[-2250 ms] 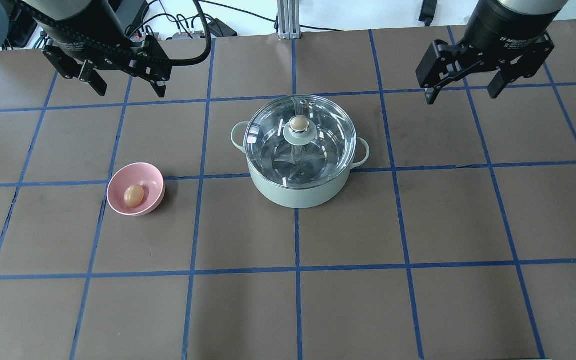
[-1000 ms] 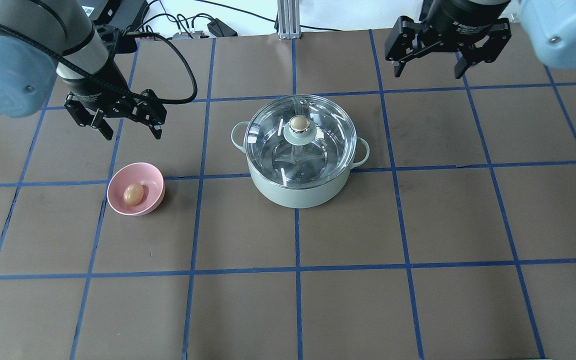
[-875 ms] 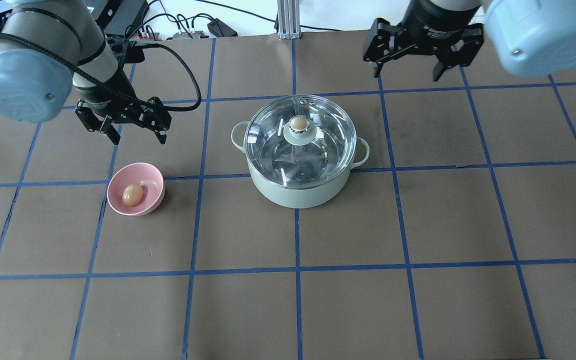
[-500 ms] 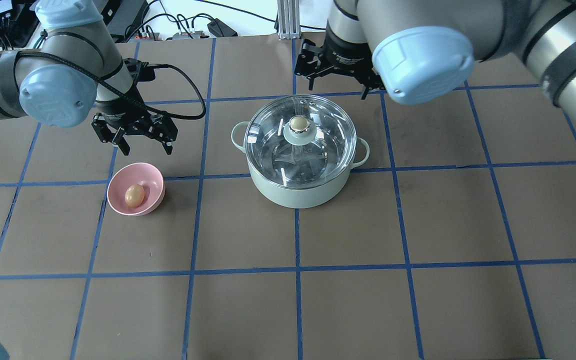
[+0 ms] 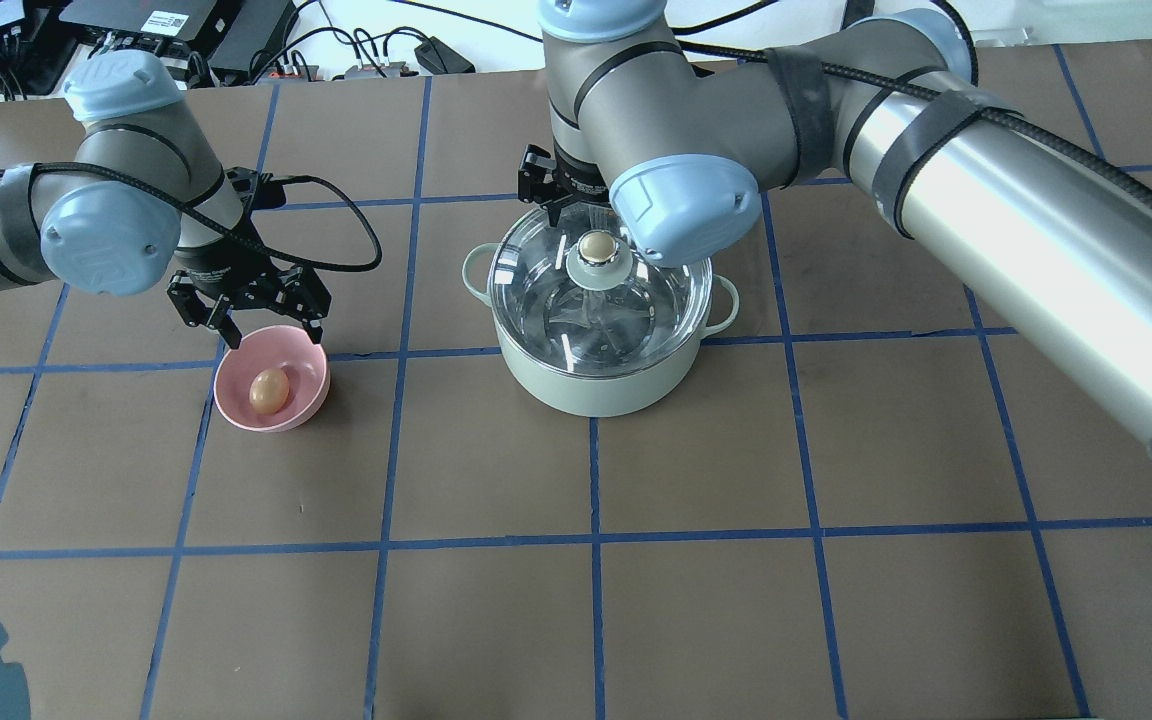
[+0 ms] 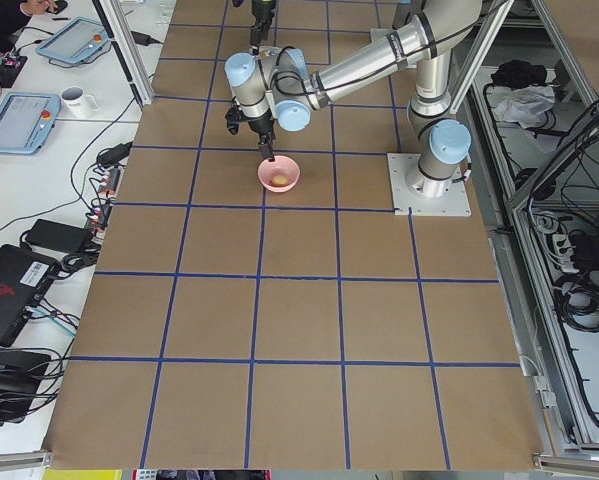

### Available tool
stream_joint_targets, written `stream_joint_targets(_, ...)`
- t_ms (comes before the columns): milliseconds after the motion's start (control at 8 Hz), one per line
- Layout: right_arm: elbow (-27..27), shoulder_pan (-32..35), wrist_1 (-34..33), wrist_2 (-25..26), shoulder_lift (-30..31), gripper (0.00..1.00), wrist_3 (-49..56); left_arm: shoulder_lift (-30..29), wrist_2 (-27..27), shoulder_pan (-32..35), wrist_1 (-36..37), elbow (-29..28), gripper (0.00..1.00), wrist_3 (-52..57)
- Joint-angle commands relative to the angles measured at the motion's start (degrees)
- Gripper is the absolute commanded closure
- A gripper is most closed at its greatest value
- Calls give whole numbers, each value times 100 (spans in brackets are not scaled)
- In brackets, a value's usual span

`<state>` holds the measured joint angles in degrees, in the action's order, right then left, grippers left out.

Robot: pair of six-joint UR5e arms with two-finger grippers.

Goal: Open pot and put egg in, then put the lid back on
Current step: 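Grasp the glass lid knob with the right gripper and lift it off the pot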

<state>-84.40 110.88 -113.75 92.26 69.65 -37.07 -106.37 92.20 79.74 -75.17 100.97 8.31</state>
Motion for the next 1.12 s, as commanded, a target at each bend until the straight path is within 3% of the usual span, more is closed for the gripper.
stream_joint_targets(0, -6, 57, -130, 38, -215, 3, -72, -24, -35, -99, 108, 133, 0, 31)
stream_joint_targets(250, -15, 57, -104, 29, -224, 19, -89, -138, -27, -108, 116, 142, 0, 30)
stream_joint_targets(375, -50, 57, -78, 38, -215, 23, -90, -269, -27, -108, 108, 142, 0, 39)
stream_joint_targets(500, -50, 57, -69, 20, -198, 35, -72, -349, 17, -117, 99, 159, 0, 39)
stream_joint_targets(875, -41, 57, -42, -41, -171, 90, -11, -402, 305, -134, 55, 168, 0, 328)
stream_joint_targets(1000, 54, 48, 1, -59, -145, 100, -2, -402, 325, -134, 55, 160, 0, 338)
